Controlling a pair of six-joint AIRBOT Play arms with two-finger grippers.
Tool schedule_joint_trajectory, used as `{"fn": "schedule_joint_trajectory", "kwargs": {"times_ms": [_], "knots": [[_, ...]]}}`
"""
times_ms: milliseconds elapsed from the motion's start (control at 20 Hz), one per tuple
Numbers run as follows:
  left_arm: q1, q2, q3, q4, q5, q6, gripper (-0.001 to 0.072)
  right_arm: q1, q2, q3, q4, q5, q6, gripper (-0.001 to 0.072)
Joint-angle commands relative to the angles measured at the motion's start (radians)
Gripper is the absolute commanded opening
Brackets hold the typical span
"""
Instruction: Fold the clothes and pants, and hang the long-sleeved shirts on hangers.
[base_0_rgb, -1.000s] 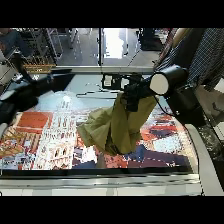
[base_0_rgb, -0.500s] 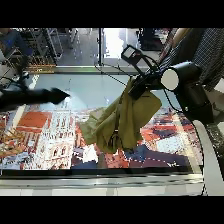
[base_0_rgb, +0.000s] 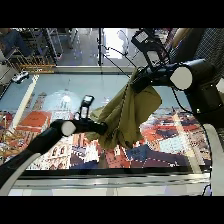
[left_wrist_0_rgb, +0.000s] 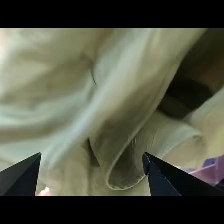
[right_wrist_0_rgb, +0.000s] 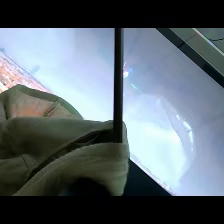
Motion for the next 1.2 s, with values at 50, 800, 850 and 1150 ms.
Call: {"fn": "schedule_joint_trajectory", "kwargs": {"times_ms": [50,800,850,1150], "knots": [[-0.079,-0.07,-0.016,0.152,0.047,-0.19,0.0666,0.0,0.025,0.001,0.005,-0.004,0.006,0.0017],[-0.093,-0.133,-0.016,0.14,0.095,-0.277,0.0459,0.0,0.028,0.001,0.029,-0.03,0.006,0.0018],[-0.093,-0.145,-0.016,0.125,0.093,-0.282,0.0459,0.0,0.028,0.001,0.032,-0.035,0.006,0.0018],[-0.012,-0.129,0.011,0.094,0.105,-0.249,0.0008,-0.001,0.041,0.001,0.172,0.07,-0.02,0.0017]]}}
